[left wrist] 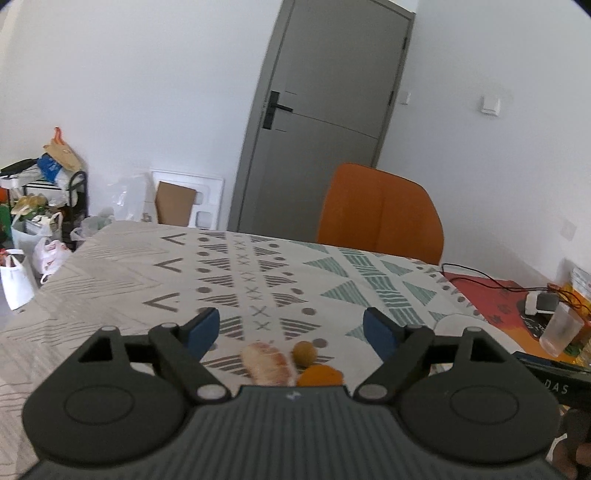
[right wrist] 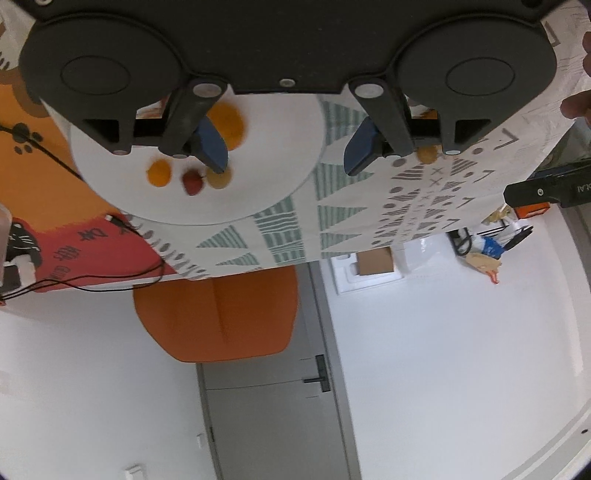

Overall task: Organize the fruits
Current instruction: 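Move the left tool to the peeled pomelo piece while the right approaches the small orange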

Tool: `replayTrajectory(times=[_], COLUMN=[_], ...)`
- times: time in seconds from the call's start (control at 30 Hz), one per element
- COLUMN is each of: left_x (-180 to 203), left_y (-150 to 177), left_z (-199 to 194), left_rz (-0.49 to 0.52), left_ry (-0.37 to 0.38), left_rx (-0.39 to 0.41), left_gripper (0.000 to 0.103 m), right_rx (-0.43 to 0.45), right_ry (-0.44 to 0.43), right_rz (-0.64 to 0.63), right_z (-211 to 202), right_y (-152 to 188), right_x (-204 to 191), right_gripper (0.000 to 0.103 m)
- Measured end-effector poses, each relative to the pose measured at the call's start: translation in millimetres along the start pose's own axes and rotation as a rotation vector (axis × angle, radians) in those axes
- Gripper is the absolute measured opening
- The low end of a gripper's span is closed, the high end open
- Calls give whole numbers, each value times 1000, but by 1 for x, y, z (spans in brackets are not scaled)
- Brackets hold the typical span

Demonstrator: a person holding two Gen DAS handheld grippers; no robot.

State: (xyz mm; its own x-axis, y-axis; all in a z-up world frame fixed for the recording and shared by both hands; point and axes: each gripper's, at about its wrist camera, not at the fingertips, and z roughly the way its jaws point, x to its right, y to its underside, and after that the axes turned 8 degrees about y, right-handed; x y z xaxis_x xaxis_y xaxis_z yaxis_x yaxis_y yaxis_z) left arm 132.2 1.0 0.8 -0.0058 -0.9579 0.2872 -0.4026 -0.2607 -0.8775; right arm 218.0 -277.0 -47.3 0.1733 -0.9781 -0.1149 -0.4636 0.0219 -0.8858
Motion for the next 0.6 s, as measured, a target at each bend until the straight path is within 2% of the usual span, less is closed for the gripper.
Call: replayTrajectory(times=[0.6], left_x=[-34], left_y=[7], left_z=[-34], left_rz=[-38], left_ry=[-50], left_rx=[16], left_gripper=[84], right_rx=[-13], right_ry=[-80], right_rz=[-57], right_z=[-10], right_y=[7], right_x=[-43], right_gripper=[76])
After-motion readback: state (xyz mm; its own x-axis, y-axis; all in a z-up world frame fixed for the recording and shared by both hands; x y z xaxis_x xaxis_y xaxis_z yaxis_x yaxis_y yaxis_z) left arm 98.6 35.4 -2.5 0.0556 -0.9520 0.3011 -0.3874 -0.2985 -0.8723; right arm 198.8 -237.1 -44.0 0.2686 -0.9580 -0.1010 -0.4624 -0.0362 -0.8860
